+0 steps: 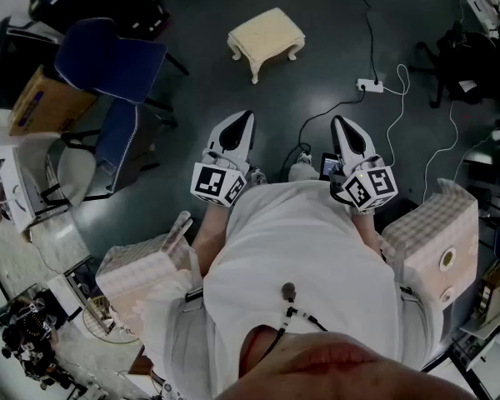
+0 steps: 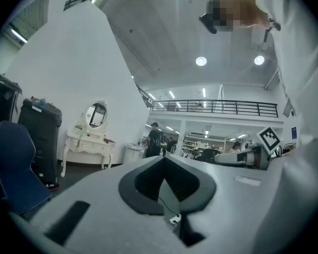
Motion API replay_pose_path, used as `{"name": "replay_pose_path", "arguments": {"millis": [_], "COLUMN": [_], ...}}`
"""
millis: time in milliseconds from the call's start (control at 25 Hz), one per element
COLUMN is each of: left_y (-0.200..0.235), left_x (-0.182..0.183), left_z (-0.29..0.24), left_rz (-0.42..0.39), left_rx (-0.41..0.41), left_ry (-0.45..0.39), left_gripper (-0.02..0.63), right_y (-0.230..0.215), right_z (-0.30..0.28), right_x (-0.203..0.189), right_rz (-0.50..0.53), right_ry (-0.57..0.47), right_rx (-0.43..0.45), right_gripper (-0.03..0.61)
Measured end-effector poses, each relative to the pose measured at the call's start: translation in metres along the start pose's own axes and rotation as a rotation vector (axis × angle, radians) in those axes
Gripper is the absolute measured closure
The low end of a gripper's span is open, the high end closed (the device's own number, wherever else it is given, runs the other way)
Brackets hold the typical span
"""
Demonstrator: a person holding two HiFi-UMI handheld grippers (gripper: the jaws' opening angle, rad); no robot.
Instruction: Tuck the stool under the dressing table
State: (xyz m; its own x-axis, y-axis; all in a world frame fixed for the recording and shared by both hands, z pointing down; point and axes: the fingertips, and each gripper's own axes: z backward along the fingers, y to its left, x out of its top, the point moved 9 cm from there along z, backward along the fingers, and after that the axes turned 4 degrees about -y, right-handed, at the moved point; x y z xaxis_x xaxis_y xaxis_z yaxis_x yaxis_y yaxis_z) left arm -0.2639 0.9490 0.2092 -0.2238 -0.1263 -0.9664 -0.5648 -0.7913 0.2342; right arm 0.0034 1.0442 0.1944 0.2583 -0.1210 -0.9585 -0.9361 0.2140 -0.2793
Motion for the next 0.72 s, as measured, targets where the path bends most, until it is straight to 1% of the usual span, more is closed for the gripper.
{"name": "replay_pose_path", "arguments": {"millis": [120, 200, 280, 360, 440, 480, 560, 640, 720], "left_y": [-0.012, -0.019, -0.027, -0.036, -0.05, -0.061, -0.085, -0.11, -0.132], "left_x": [0.0, 0.001, 0.0, -0.005, -0.014, -0.018, -0.025, -0.03, -0.036], "left_z": [0.01, 0.018, 0.025, 0.029, 0.026, 0.021, 0.006, -0.012, -0.025], "left_rz": [-0.014, -0.014, -0.008, 0.012, 0.05, 0.067, 0.07, 0.06, 0.065], "left_rx": [0.016, 0.047, 0.092, 0.148, 0.187, 0.186, 0.151, 0.121, 0.113], "left_ry": [0.007, 0.011, 0.005, 0.007, 0.015, 0.017, 0.022, 0.026, 0.02], "left_gripper": [0.607, 0.607, 0.607, 0.607, 0.607, 0.607, 0.607, 0.607, 0.607], "right_y": [0.0, 0.002, 0.002, -0.001, -0.008, -0.015, -0.034, -0.055, -0.075], "right_z": [0.004, 0.003, 0.002, 0.004, 0.014, 0.021, 0.035, 0.049, 0.064], "right_x": [0.002, 0.005, 0.008, 0.009, 0.01, 0.01, 0.011, 0.013, 0.016], "right_rz": [-0.037, -0.045, -0.033, -0.014, -0.026, -0.044, -0.077, -0.082, -0.073], "right_ry": [-0.006, -0.017, -0.022, -0.008, 0.006, 0.006, 0.0, 0.001, 0.007], "right_rx": [0.016, 0.056, 0.099, 0.125, 0.141, 0.148, 0.15, 0.145, 0.145], "right_gripper": [0.572, 0.572, 0.572, 0.572, 0.572, 0.572, 0.572, 0.572, 0.572]}}
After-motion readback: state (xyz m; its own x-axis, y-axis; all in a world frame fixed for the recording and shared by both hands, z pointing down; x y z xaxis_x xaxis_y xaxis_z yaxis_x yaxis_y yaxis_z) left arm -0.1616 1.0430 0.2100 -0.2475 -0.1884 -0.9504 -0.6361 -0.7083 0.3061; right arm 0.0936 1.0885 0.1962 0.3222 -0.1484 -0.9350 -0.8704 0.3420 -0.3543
